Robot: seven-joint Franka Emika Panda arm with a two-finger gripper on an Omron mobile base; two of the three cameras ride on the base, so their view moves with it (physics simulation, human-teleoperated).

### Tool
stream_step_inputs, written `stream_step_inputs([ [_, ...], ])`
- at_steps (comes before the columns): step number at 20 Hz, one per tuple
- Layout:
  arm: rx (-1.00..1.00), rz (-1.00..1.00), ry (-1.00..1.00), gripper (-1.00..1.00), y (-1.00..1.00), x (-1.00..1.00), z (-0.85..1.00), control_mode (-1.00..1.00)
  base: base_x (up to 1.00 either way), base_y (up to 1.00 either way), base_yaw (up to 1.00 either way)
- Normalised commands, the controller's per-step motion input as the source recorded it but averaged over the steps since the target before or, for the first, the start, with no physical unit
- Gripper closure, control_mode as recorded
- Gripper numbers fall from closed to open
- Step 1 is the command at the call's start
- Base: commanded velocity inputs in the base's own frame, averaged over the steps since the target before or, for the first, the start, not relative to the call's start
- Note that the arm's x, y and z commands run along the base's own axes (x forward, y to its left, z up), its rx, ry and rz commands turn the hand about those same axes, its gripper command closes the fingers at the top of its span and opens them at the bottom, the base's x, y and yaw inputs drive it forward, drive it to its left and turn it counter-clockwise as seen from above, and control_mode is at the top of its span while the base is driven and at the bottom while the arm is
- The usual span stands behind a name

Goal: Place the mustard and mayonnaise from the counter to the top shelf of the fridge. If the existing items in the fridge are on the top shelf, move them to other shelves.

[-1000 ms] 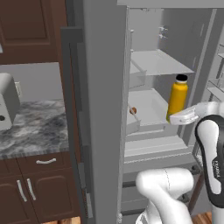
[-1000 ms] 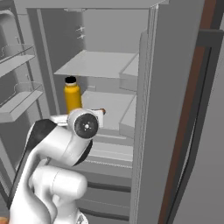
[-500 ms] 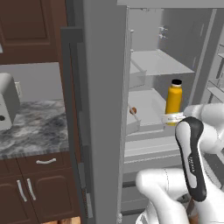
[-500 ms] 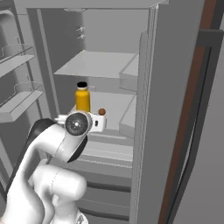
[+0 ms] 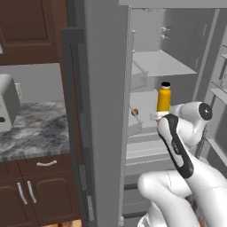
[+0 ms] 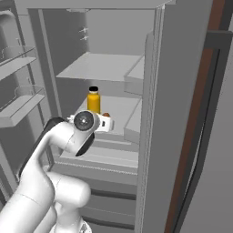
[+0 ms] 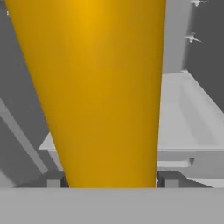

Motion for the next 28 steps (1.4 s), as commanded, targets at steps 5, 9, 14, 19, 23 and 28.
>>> stream_step_inputs([
  [5,0.0,0.0,0.08,1.0,-0.13,0.65,-0.21,-1.0,0.0,0.0,0.0],
  [9,0.0,0.0,0.04,1.0,-0.26,0.54,-0.27,-1.0,0.0,0.0,0.0],
  [14,0.0,-0.02,0.01,1.0,-0.16,0.49,-0.29,-1.0,0.0,0.0,0.0],
  [19,0.0,-0.04,-0.02,1.0,0.0,0.33,-0.48,-1.0,0.0,0.0,0.0],
  [23,0.0,-0.03,-0.03,1.0,0.0,0.32,-0.32,-1.0,0.0,0.0,0.0],
  [28,0.0,-0.02,0.0,1.0,0.0,0.51,-0.18,-1.0,0.0,0.0,0.0],
])
